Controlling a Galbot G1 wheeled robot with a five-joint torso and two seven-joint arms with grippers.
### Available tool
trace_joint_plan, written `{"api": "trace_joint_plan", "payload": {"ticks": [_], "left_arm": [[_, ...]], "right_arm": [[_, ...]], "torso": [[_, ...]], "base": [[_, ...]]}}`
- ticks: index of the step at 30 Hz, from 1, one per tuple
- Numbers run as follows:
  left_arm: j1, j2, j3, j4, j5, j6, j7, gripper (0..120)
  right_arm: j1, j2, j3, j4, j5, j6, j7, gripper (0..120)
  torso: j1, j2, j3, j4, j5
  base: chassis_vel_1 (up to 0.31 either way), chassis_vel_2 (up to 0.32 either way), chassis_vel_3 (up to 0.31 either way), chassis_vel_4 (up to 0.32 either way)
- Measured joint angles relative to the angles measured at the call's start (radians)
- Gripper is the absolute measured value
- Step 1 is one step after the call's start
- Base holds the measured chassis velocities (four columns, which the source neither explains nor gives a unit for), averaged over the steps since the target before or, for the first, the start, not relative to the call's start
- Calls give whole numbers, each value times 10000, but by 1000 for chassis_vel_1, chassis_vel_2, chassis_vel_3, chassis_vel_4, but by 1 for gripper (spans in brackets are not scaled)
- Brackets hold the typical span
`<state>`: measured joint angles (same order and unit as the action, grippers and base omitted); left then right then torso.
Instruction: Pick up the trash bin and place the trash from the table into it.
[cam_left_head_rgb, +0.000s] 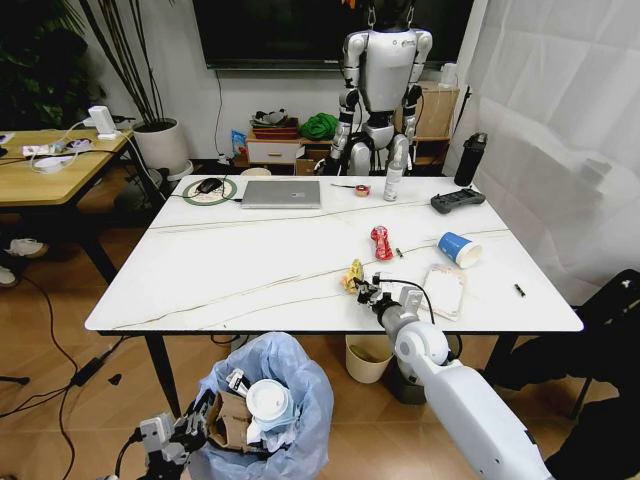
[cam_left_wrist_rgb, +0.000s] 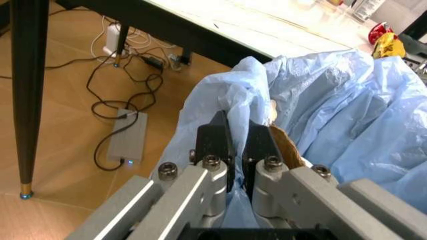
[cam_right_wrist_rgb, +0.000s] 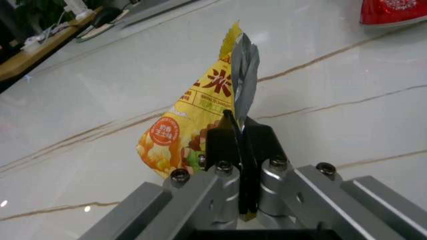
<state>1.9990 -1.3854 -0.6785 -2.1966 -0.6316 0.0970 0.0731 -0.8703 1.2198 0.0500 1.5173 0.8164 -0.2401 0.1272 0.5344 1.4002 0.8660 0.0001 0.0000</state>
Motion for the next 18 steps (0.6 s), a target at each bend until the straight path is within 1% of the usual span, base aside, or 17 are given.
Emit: {"api": "trace_joint_plan", "payload": {"ticks": [3,6,7,9,10,13,14,17,18], "left_arm": [[-33,9,23,0,-21,14,-14,0],[-62,13,61,0,-28,33,-46,0],[-62,13,61,0,-28,33,-46,0],[-72,14,84,0,-27,34,-54,0],[-72,9,90,-1,-25,35,-54,0],[-67,-19,99,-34,-9,35,-54,0],[-67,-19,99,-34,-9,35,-54,0],[-90,-42,116,-92,41,45,-57,0],[-93,-51,122,-105,47,49,-58,0]], "right_arm": [[8,-28,7,121,170,149,-118,0],[-203,-415,124,947,683,381,-470,0],[-203,-415,124,947,683,381,-470,0],[-707,-1178,84,2269,1251,663,-889,0],[-890,-1436,-23,2681,1347,787,-1070,0],[-1542,-2205,-779,3871,1406,1393,-1896,0],[-1542,-2205,-779,3871,1406,1393,-1896,0],[-2032,-2730,-1927,4606,1129,2042,-2441,0],[-2108,-2790,-2099,4685,1037,2142,-2519,0]], "torso": [[0,0,0,0,1],[1,-1,0,3,2],[1,-1,0,3,2],[1,0,-1,-2,-1],[1,0,-1,-3,0],[0,0,-2,-3,0],[0,0,-2,-3,0],[0,0,-2,-1,0],[0,0,-2,1,1]], "base": [[0,0,0,0],[0,0,0,0],[0,0,0,0],[0,0,0,0],[0,0,0,0],[0,0,0,0],[0,0,0,0],[0,0,0,0],[0,0,0,0]]}}
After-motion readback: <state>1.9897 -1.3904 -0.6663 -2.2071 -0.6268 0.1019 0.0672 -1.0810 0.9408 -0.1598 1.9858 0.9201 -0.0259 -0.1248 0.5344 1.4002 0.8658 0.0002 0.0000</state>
